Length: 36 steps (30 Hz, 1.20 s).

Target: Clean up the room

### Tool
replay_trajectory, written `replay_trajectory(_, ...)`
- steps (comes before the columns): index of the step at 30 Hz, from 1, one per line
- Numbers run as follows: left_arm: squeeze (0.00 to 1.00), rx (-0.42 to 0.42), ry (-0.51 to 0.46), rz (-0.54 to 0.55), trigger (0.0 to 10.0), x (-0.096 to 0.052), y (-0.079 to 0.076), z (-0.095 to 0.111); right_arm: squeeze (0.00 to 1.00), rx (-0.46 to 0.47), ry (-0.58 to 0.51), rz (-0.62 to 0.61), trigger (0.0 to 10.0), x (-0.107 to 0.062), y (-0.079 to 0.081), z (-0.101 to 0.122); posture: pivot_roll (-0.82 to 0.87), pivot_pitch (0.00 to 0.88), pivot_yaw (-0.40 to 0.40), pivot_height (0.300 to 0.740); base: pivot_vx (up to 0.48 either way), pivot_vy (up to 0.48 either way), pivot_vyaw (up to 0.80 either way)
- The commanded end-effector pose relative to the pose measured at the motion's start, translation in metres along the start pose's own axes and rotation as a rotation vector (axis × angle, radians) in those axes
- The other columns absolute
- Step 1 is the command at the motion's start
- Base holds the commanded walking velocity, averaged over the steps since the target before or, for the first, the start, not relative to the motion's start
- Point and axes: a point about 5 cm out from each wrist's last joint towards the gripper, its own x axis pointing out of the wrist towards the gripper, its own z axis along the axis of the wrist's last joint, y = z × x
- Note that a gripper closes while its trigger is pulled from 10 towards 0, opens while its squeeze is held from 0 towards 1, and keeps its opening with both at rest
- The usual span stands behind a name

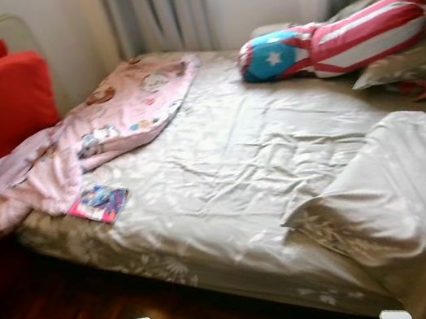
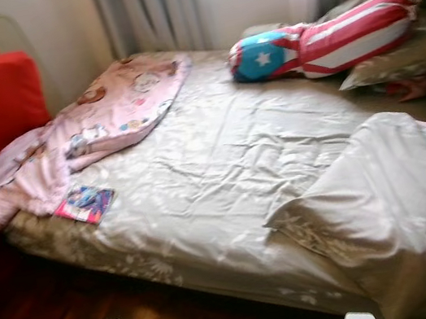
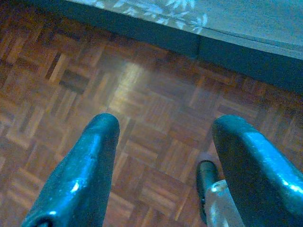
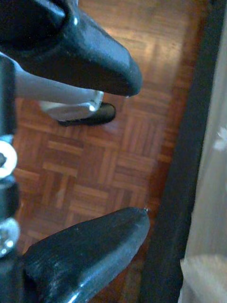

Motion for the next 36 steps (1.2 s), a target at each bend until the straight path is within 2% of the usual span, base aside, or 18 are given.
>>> replay_trajectory(1,0.0,0.003,0.009,0.001,10.0,-0.0006,0.0014,-0.0024,0.0,0.003,0.016,0.018,10.0,0.0001,0.0065,-0.0038,0.05,0.0,0.009,0.739,0.0,0.0,-0.74)
replay_trajectory(5,0.0,0.021,0.012,-0.003,10.0,-0.0009,0.0013,-0.0035,0.0,-0.001,0.02,0.019,10.0,-0.0001,0.0067,-0.0048,0.05,0.0,0.011,0.739,0.0,0.0,-0.74)
replay_trajectory(11,0.0,0.029,0.015,-0.002,10.0,-0.001,0.0017,-0.0041,0.0,-0.003,0.023,0.021,10.0,-0.0002,0.0072,-0.0056,0.04,0.0,0.015,0.739,0.0,-0.474,-0.74)
replay_trajectory(28,0.0,0.028,0.021,-0.004,10.0,-0.0007,0.0025,-0.0039,0.0,0.001,0.022,0.024,10.0,0.0004,0.0089,-0.0045,0.05,0.0,0.017,0.739,0.0,0.0,-0.73)
replay_trajectory(36,0.0,0.017,0.022,-0.003,10.0,-0.0005,0.0017,-0.0035,0.0,0.003,0.004,0.024,10.0,0.0005,0.0087,-0.0023,0.04,0.0,0.016,0.739,0.0,0.0,-0.14)
